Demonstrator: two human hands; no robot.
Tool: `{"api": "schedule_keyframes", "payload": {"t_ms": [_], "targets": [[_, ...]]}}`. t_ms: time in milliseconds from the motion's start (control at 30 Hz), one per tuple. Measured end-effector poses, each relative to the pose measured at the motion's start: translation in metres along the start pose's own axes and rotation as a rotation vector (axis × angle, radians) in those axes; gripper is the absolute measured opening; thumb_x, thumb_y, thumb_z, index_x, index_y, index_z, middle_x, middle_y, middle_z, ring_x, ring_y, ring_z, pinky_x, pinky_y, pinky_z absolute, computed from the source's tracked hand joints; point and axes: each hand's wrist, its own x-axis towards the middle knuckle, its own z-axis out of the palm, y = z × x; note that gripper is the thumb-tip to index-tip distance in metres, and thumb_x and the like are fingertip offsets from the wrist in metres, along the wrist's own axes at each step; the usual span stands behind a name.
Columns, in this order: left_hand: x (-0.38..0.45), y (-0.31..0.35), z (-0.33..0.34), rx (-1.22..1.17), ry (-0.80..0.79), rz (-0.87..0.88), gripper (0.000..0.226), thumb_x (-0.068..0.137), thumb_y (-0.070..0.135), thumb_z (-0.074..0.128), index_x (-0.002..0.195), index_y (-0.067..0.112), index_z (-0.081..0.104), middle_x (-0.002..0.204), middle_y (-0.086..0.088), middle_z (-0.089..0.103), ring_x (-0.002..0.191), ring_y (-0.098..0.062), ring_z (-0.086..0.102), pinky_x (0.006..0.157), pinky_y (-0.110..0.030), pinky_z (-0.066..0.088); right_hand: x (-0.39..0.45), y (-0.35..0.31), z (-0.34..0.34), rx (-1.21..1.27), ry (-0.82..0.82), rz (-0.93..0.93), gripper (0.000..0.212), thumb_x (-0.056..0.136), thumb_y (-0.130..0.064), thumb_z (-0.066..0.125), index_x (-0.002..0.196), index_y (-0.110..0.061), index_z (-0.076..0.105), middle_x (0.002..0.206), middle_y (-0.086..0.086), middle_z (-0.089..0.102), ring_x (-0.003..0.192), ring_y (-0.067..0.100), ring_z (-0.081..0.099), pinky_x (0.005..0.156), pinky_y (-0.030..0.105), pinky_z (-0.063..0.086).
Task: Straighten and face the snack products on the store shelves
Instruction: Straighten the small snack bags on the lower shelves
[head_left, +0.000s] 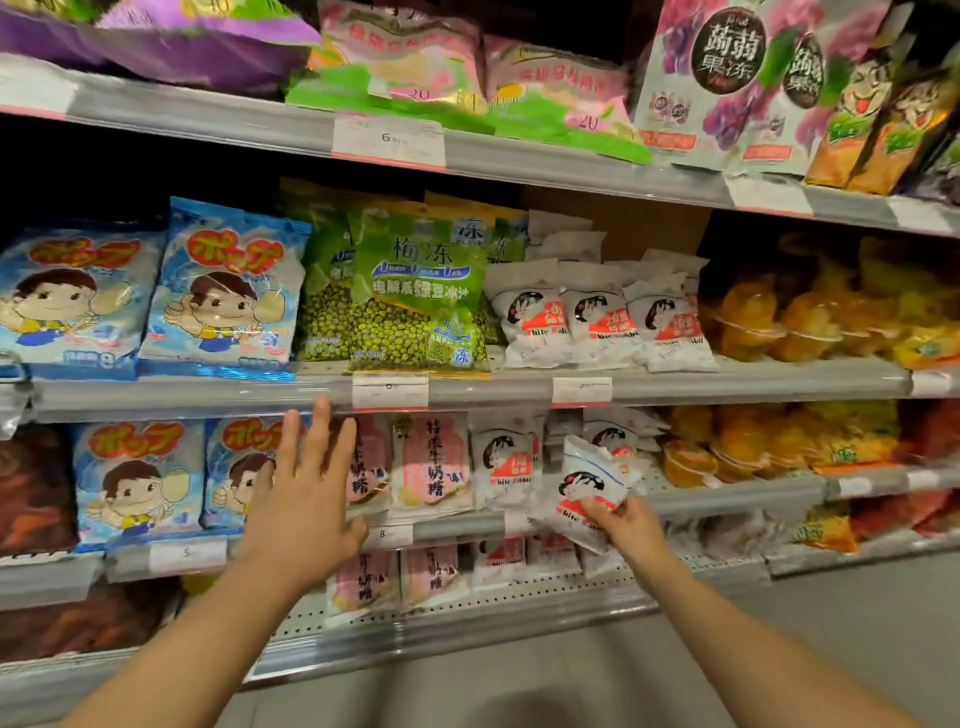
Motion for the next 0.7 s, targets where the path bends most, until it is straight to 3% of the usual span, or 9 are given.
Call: {"api": "schedule_keyframes", "payload": {"t_ms": [67, 200, 267, 333, 400, 467, 533, 633, 700], "targets": [[0.001, -0.001, 0.007, -0.02, 0.07, 0.0, 0.113, 0.078, 0.056, 0.07, 0.163, 0.018, 0.007, 0.168, -0.004, -0.023, 0.155, -0.036, -0.012, 0.106, -0.063, 0.042, 0.022, 0.002, -0.014, -0.016, 0.034, 0.005, 0.032, 0.085, -0.038, 0.08, 0.108, -0.02, 0.068, 0.103, -0.001, 0.076, 0.101, 0.023, 0.072, 0.092, 0.049, 0.058], [0.005, -0.002, 0.016, -0.049, 0.103, 0.002, 0.111, 0.075, 0.056, 0.069, 0.163, 0.018, 0.013, 0.17, -0.006, -0.014, 0.156, -0.039, -0.005, 0.102, -0.067, 0.045, 0.064, -0.01, -0.028, -0.013, 0.083, -0.041, 0.028, 0.089, -0.025, 0.078, 0.115, -0.018, 0.068, 0.109, 0.002, 0.075, 0.104, 0.023, 0.07, 0.099, 0.051, 0.054], [0.007, -0.003, 0.019, -0.041, 0.096, 0.004, 0.103, 0.076, 0.06, 0.058, 0.162, 0.018, 0.02, 0.17, -0.006, -0.014, 0.156, -0.039, -0.006, 0.104, -0.068, 0.043, 0.082, -0.015, -0.026, -0.039, 0.054, -0.064, 0.037, 0.09, -0.024, 0.076, 0.124, -0.016, 0.065, 0.115, 0.003, 0.074, 0.108, 0.022, 0.069, 0.101, 0.049, 0.053], [0.007, -0.005, 0.021, -0.011, 0.089, 0.009, 0.097, 0.074, 0.062, 0.047, 0.158, 0.017, 0.034, 0.17, -0.007, -0.012, 0.156, -0.04, -0.005, 0.104, -0.068, 0.042, 0.088, -0.023, -0.015, -0.044, 0.022, -0.058, 0.04, 0.094, -0.019, 0.071, 0.131, -0.01, 0.059, 0.114, 0.004, 0.072, 0.104, 0.018, 0.068, 0.094, 0.038, 0.055], [0.007, -0.007, 0.021, 0.008, 0.085, 0.02, 0.093, 0.071, 0.062, 0.046, 0.152, 0.016, 0.046, 0.17, -0.008, -0.011, 0.156, -0.04, -0.003, 0.104, -0.068, 0.042, 0.088, -0.028, -0.005, -0.057, 0.025, -0.048, 0.028, 0.098, -0.01, 0.063, 0.126, -0.012, 0.059, 0.111, 0.008, 0.07, 0.093, 0.016, 0.067, 0.08, 0.026, 0.052], [0.007, -0.007, 0.02, 0.02, 0.077, 0.019, 0.089, 0.07, 0.061, 0.051, 0.148, 0.017, 0.052, 0.17, -0.007, -0.012, 0.156, -0.039, -0.003, 0.103, -0.067, 0.043, 0.09, -0.024, 0.002, -0.068, 0.059, -0.023, 0.03, 0.098, -0.005, 0.06, 0.129, -0.007, 0.059, 0.11, 0.017, 0.069, 0.095, 0.028, 0.069, 0.08, 0.034, 0.056], [0.006, -0.007, 0.017, 0.027, 0.066, 0.015, 0.086, 0.07, 0.061, 0.053, 0.146, 0.019, 0.054, 0.17, -0.006, -0.014, 0.156, -0.038, -0.005, 0.105, -0.066, 0.043, 0.095, -0.012, 0.005, -0.04, 0.095, 0.0, 0.016, 0.097, -0.006, 0.061, 0.112, -0.005, 0.064, 0.109, 0.021, 0.065, 0.092, 0.031, 0.067, 0.085, 0.047, 0.056], [0.006, -0.005, 0.013, 0.024, 0.026, -0.002, 0.085, 0.072, 0.063, 0.053, 0.145, 0.021, 0.054, 0.169, -0.004, -0.018, 0.156, -0.036, -0.008, 0.106, -0.066, 0.042, 0.127, 0.024, 0.004, 0.047, 0.127, 0.054, 0.003, 0.088, -0.014, 0.07, 0.09, -0.013, 0.068, 0.121, 0.024, 0.06, 0.094, 0.038, 0.069, 0.073, 0.041, 0.058], [0.005, -0.003, 0.01, 0.014, 0.011, -0.01, 0.084, 0.072, 0.063, 0.052, 0.145, 0.022, 0.053, 0.169, -0.003, -0.02, 0.156, -0.036, -0.01, 0.107, -0.066, 0.042, 0.143, 0.034, 0.007, 0.134, 0.112, 0.078, 0.011, 0.086, -0.014, 0.072, 0.097, -0.015, 0.069, 0.122, 0.022, 0.063, 0.099, 0.038, 0.071, 0.084, 0.045, 0.061]]}}
